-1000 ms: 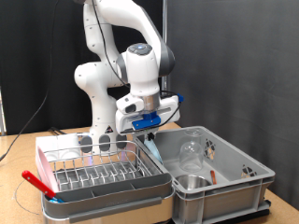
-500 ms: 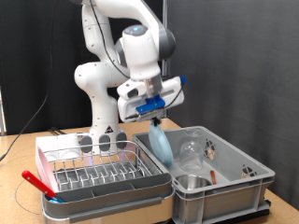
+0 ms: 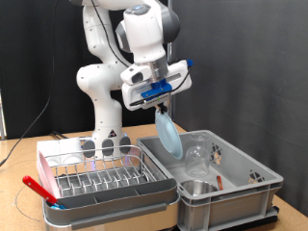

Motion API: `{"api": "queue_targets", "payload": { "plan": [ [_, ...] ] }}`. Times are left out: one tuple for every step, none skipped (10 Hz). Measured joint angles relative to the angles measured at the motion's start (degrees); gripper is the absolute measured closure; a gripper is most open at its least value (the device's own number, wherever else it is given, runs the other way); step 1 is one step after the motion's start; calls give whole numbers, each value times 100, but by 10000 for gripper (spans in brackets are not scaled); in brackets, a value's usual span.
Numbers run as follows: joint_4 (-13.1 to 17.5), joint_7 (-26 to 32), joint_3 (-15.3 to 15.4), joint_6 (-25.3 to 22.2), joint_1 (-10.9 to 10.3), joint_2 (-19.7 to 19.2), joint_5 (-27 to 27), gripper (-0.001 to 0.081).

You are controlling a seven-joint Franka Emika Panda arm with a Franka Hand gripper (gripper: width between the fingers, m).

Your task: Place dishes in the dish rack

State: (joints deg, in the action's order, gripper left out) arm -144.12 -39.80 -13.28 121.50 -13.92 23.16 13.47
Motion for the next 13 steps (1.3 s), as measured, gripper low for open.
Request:
{"api": "queue_targets", "payload": {
  "plan": [
    [-21, 18, 5, 94, 2, -3, -102, 792],
    [-15, 59, 8, 131, 15, 25, -316, 792],
    [7, 133, -6, 126, 68, 100, -490, 792],
    [69, 242, -70, 29, 127, 194, -522, 792],
    [167, 345, -192, -109, 171, 289, -496, 792],
    [263, 428, -327, -248, 211, 379, -451, 792],
    [353, 504, -459, -401, 256, 453, -431, 792],
    [455, 555, -558, -613, 332, 506, -533, 792],
    [560, 562, -611, -812, 462, 525, -757, 792],
    [649, 562, -654, -907, 605, 527, -931, 792],
    [734, 593, -730, -925, 712, 529, -999, 792],
    [819, 705, -827, -965, 792, 530, -1005, 792],
    [938, 815, -927, -1121, 815, 522, -1005, 792]
  ]
}}
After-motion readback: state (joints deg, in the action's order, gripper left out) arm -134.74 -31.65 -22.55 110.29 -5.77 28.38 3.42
